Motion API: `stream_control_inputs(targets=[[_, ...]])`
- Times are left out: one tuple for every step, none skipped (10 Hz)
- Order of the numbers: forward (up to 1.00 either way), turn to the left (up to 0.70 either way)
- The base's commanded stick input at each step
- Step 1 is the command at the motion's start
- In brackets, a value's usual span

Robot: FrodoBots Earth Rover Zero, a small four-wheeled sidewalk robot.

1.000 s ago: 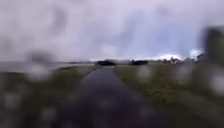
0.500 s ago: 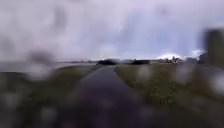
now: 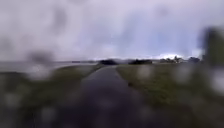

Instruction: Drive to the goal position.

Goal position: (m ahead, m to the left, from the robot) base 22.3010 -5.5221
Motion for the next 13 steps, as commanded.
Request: stream_control_inputs(targets=[[0.7, 0.0], [0.7, 0.0], [0.7, 0.0], [0.7, 0.0], [0.7, 0.0], [0.7, 0.0], [0.7, 0.0], [0.7, 0.0], [0.7, 0.0], [0.7, 0.0], [0.7, 0.0], [0.7, 0.0], [0.7, 0.0]])
